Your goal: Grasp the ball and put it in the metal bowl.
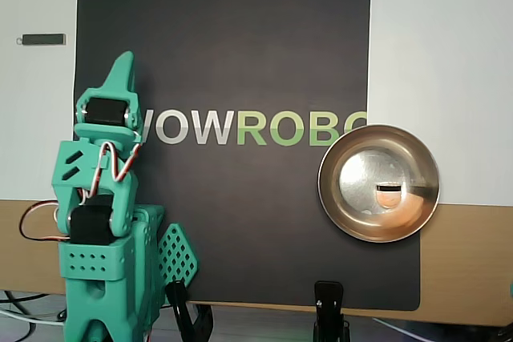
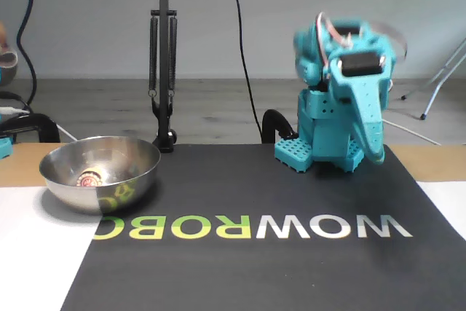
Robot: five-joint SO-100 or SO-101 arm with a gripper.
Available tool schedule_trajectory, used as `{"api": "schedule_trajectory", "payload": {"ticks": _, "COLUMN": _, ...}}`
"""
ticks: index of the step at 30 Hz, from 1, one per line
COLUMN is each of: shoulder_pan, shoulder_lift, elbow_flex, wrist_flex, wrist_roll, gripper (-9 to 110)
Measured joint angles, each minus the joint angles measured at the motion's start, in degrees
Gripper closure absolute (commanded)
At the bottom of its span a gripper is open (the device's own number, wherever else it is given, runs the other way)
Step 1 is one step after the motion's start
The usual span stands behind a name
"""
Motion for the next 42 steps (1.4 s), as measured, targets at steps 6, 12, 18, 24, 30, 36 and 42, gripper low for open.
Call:
{"api": "schedule_trajectory", "payload": {"ticks": 6, "shoulder_pan": -0.1, "shoulder_lift": 3.0, "elbow_flex": 0.4, "wrist_flex": -0.3, "wrist_roll": -0.1, "gripper": 101}}
{"api": "schedule_trajectory", "payload": {"ticks": 12, "shoulder_pan": 0.0, "shoulder_lift": 3.0, "elbow_flex": 0.4, "wrist_flex": 2.7, "wrist_roll": -0.1, "gripper": 101}}
{"api": "schedule_trajectory", "payload": {"ticks": 18, "shoulder_pan": 0.1, "shoulder_lift": 3.0, "elbow_flex": 0.4, "wrist_flex": 11.2, "wrist_roll": -0.2, "gripper": 101}}
{"api": "schedule_trajectory", "payload": {"ticks": 24, "shoulder_pan": 0.0, "shoulder_lift": 3.0, "elbow_flex": 0.5, "wrist_flex": 18.1, "wrist_roll": -0.9, "gripper": 101}}
{"api": "schedule_trajectory", "payload": {"ticks": 30, "shoulder_pan": 0.0, "shoulder_lift": 3.0, "elbow_flex": 0.5, "wrist_flex": 19.2, "wrist_roll": -3.3, "gripper": 101}}
{"api": "schedule_trajectory", "payload": {"ticks": 36, "shoulder_pan": 0.0, "shoulder_lift": 3.0, "elbow_flex": 0.5, "wrist_flex": 19.2, "wrist_roll": -3.5, "gripper": 101}}
{"api": "schedule_trajectory", "payload": {"ticks": 42, "shoulder_pan": 0.0, "shoulder_lift": 3.0, "elbow_flex": 0.5, "wrist_flex": 19.2, "wrist_roll": -3.7, "gripper": 101}}
